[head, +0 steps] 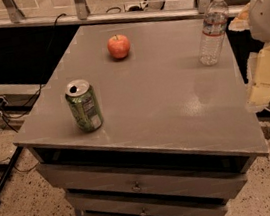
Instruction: Knock water bottle over
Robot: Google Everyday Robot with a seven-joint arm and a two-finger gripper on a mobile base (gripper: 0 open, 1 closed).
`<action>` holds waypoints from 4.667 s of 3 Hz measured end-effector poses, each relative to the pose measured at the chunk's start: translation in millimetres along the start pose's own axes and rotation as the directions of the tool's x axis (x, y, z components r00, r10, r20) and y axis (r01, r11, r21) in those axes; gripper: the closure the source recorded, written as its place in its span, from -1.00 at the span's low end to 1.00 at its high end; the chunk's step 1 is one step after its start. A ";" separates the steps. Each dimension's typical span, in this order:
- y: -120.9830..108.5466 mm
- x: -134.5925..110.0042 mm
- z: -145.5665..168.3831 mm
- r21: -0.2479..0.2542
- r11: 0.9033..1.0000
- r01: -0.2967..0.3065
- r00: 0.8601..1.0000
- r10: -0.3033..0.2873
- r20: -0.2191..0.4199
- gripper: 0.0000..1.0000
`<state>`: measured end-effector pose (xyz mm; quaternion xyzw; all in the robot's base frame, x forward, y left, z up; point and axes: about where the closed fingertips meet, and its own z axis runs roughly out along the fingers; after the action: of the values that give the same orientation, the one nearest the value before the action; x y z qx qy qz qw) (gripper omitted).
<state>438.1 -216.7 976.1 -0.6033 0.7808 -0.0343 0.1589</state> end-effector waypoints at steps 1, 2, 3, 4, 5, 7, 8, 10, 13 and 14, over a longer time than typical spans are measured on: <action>-0.4 -0.1 -0.4 0.003 1.000 0.000 1.000 0.000 0.001 -1.00; -20.4 8.4 5.6 0.039 0.999 -0.024 0.999 0.022 0.047 -1.00; -53.5 20.5 15.1 0.082 0.994 -0.075 0.991 0.065 0.114 -1.00; -93.9 32.5 29.5 0.123 0.982 -0.140 0.977 0.117 0.180 -1.00; -131.0 39.2 43.4 0.138 0.967 -0.212 0.946 0.168 0.276 -1.00; -182.9 34.5 66.1 0.109 0.941 -0.320 0.834 0.226 0.504 -1.00; -196.3 29.6 75.8 0.084 0.936 -0.343 0.779 0.233 0.583 -1.00; -192.0 -10.3 86.5 -0.003 0.957 -0.290 0.680 0.208 0.703 -1.00; -137.7 -77.7 64.2 -0.085 0.984 -0.155 0.582 0.160 0.797 -1.00; -137.5 -76.2 61.6 -0.081 0.985 -0.156 0.583 0.157 0.797 -1.00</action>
Offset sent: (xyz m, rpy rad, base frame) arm 0.0525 -0.0379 -0.0107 0.1163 -0.1098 -0.0505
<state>600.9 -172.6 967.3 -0.4836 0.6765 0.2545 0.4935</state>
